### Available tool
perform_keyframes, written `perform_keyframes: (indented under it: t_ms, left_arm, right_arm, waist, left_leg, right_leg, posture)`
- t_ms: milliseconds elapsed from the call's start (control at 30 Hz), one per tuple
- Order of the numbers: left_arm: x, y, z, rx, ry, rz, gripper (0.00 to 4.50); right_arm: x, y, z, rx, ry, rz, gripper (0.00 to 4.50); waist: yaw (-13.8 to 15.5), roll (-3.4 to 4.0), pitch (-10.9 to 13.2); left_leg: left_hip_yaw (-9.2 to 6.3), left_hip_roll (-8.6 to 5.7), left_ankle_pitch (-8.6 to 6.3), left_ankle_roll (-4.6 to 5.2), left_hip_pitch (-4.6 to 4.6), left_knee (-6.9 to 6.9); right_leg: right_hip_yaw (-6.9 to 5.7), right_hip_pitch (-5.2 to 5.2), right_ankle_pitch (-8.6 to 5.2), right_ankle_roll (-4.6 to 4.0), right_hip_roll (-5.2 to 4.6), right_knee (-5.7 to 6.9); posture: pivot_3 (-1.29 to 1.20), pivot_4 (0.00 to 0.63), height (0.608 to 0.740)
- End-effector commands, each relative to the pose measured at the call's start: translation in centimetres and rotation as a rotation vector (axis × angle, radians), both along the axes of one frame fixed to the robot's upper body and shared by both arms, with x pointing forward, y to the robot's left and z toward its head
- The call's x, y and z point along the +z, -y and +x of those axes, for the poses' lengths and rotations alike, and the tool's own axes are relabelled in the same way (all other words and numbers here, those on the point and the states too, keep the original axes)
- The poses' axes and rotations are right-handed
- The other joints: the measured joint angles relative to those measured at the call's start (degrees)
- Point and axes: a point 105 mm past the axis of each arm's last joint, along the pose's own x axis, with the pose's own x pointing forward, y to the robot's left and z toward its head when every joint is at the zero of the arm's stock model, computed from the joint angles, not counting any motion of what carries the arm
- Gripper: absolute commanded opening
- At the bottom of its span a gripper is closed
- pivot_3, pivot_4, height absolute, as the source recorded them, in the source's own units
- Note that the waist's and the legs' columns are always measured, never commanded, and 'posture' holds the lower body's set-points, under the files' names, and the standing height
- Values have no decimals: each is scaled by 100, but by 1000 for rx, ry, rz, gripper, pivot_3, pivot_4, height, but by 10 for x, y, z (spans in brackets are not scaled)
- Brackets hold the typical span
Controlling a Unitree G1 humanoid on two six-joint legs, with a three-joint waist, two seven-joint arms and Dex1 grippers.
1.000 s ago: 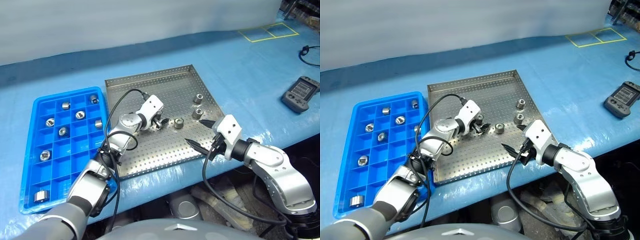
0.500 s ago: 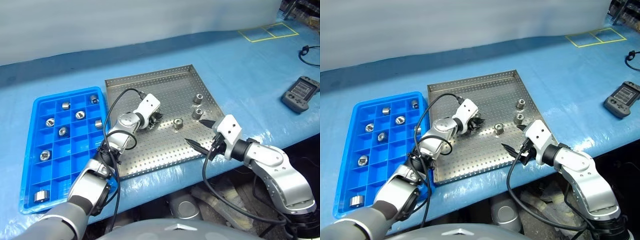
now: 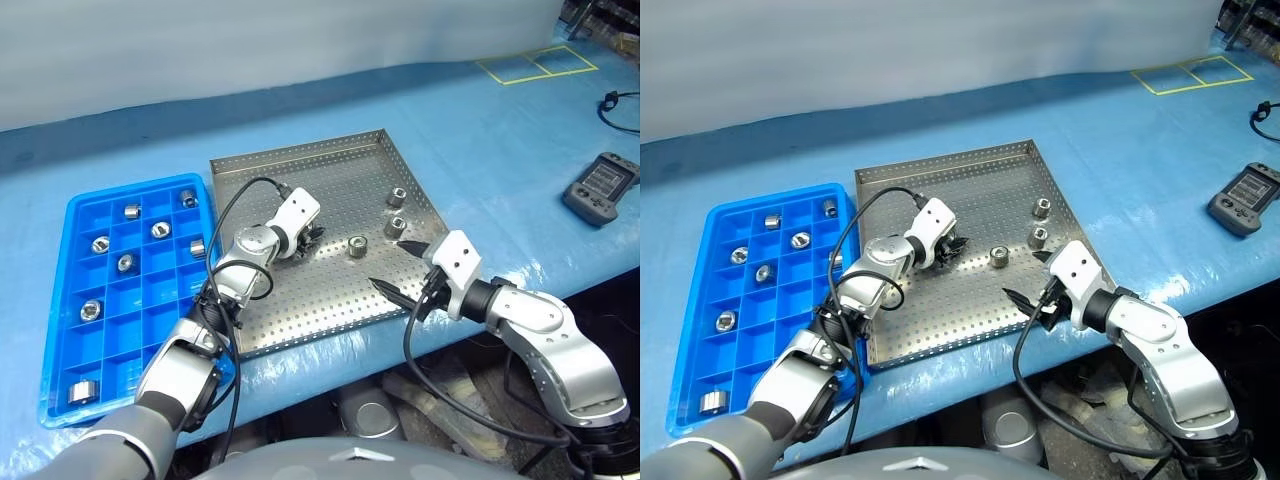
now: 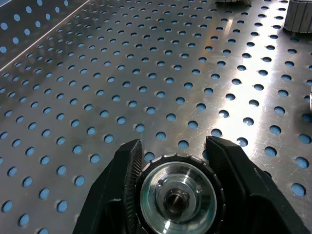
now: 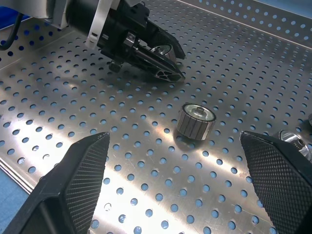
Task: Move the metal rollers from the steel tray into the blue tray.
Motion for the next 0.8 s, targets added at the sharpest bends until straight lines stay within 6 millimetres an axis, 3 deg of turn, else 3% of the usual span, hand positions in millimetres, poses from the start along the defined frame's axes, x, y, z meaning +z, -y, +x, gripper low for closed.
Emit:
perform_keyframes:
  t_ms: [33, 400, 533, 700, 800]
  left_arm:
    - [10, -2, 2, 12, 36, -18, 2026]
    - [35, -7, -3, 11, 103, -91, 2026]
    - [64, -14, -11, 23, 170, -167, 2026]
    - [81, -62, -27, 152, 201, -98, 2026]
    - [86, -100, -47, 254, 200, -21, 2026]
  right_arm:
    - [11, -4, 2, 22, 50, 10, 4500]
    - [10, -6, 4, 33, 54, 11, 4500]
    - [8, -8, 4, 47, 49, 12, 4500]
    - [8, -16, 5, 99, 41, 22, 4500]
    - [7, -25, 6, 163, 27, 34, 4500]
  waist:
    - [0, 0, 0]
    - [40, 0, 0]
    - [54, 1, 0]
    - [80, 5, 0]
    - [130, 4, 1]
  left_leg:
    - [0, 0, 0, 0, 0, 0]
    - [-1, 0, 0, 0, -2, 0]
    - [-1, 1, 0, -1, -3, 0]
    - [-1, 4, 2, -4, 0, -1]
    - [-3, 5, 4, -9, 2, -1]
  right_leg:
    - [0, 0, 0, 0, 0, 0]
    - [0, -3, 0, 0, -2, 0]
    - [1, -7, 1, -1, -5, 2]
    - [1, -7, 1, -1, -3, 6]
    - [0, -7, 1, -2, 0, 8]
  posture:
    - [-389, 150, 740]
    - [-384, 150, 740]
    - [-368, 150, 740]
    - [-314, 150, 740]
    - [-253, 150, 740]
